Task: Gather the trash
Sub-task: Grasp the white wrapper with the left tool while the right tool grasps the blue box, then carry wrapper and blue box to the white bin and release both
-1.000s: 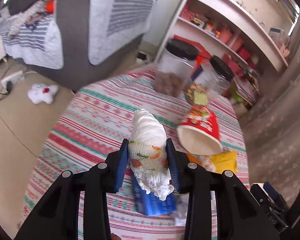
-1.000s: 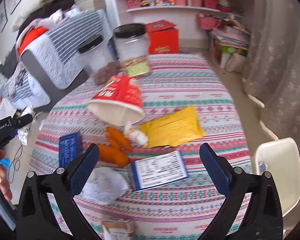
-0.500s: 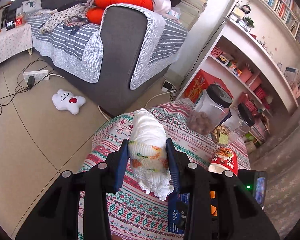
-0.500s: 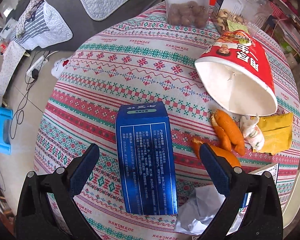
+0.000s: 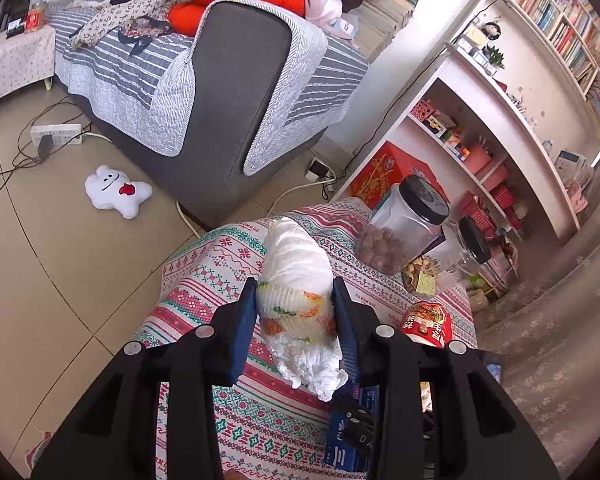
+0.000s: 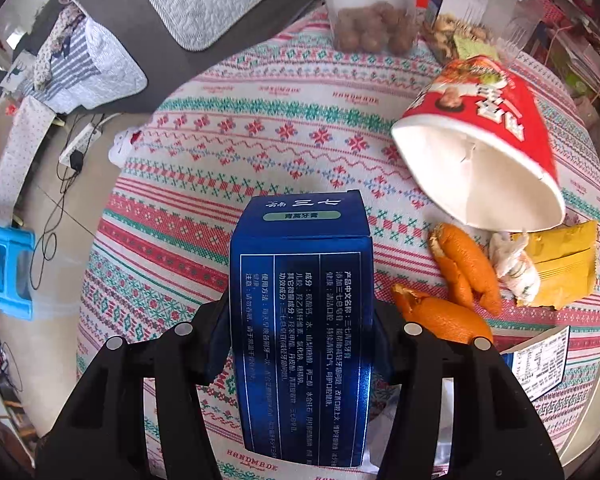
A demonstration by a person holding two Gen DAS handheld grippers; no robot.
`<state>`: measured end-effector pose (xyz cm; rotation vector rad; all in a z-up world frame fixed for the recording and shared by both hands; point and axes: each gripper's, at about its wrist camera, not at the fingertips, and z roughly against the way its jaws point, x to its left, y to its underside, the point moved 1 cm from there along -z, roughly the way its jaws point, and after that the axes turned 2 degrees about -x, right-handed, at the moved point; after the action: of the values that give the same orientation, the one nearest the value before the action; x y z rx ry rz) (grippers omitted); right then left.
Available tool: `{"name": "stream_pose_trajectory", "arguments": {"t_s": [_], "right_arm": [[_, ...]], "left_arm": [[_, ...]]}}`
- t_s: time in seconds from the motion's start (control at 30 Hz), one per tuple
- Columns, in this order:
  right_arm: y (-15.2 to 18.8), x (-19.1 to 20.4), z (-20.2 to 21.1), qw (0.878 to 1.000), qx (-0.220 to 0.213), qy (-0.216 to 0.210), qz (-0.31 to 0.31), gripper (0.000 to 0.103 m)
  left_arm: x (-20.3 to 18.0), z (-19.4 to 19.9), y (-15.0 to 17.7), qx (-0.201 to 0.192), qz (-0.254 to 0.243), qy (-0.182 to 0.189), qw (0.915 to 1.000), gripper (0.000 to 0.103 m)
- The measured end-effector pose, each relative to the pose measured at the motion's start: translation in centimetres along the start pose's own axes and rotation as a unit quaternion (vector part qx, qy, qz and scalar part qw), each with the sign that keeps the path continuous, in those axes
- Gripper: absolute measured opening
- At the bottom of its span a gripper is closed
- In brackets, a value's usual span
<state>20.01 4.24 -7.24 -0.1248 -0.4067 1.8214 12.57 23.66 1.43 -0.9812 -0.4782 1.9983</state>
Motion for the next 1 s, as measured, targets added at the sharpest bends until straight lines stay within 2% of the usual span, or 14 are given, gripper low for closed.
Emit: {"name": "stream_pose_trajectory", "arguments": {"t_s": [0.23,0.5,0.73,0.87,1.0], "right_arm": [[-0.6,-2.2,7.5,0.993,-0.115,0.009,-0.012,0.053],[1.2,-7.4,14.9,0.972,-0.224,0.053,-0.049,0.053],[4.6,-14.7,20.4,0.94,-0.3,0.117,-0.115,0.053],[7.3,-20.3,22.3,0.916,-0.326,0.183,-0.148,0.053],[10.1,-26.1,23.0,0.894,-0.327,0.258,-0.167,0.053]], "left_arm": [[-2.0,0.5,0.8,-0.015,-0.032,0.003,0.9994,0.037],[-6.7,2.7,2.3,-0.052,-0.09,0.017,0.9944,0.037],[-12.6,4.8,4.8,-0.07,-0.15,0.036,0.9855,0.037],[-15.9,5.4,6.7,-0.066,-0.18,0.046,0.9804,0.037],[-19.8,5.3,9.0,-0.058,-0.213,0.058,0.9736,0.037]]}}
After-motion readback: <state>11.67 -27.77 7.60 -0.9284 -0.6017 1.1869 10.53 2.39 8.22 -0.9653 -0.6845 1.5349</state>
